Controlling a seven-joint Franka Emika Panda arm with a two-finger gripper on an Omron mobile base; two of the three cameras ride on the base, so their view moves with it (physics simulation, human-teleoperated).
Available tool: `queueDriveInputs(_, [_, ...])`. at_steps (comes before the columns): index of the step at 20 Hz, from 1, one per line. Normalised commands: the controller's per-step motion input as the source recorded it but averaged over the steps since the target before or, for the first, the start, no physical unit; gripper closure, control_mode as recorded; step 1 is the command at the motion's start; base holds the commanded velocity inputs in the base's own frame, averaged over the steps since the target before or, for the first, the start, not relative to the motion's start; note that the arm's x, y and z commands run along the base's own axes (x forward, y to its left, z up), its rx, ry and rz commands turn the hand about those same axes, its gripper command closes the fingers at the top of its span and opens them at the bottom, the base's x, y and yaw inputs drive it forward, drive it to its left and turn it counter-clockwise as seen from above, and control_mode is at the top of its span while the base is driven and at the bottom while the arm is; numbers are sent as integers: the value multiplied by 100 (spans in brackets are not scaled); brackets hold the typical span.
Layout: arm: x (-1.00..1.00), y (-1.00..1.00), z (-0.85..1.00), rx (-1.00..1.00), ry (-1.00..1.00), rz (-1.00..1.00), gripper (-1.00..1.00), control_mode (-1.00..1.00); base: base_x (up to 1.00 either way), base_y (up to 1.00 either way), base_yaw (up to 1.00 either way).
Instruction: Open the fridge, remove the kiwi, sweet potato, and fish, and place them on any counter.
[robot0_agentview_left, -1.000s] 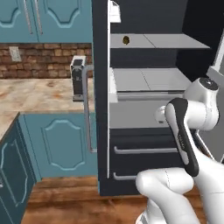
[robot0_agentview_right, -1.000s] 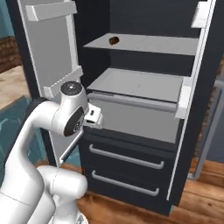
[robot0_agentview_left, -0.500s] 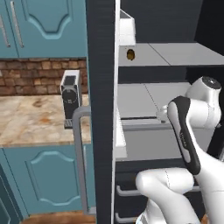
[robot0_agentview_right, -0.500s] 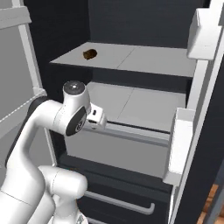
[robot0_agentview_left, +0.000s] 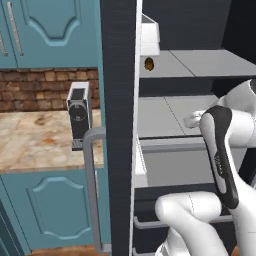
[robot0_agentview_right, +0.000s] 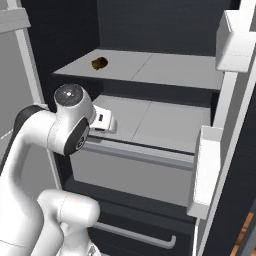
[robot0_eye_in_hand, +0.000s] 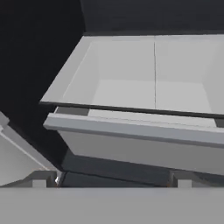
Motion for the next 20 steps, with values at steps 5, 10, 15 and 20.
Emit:
queueDriveInputs(5, [-5, 8, 100, -10, -52, 4, -100, -100, 0, 0, 0])
queueDriveInputs(10, [46, 12, 88, -7, -23, 0, -100, -100, 0, 0, 0])
queueDriveInputs(15, [92, 11, 77, -2, -1, 0, -100, -100, 0, 0, 0])
queueDriveInputs(20, [99, 6, 57, 0, 7, 0, -100, -100, 0, 0, 0])
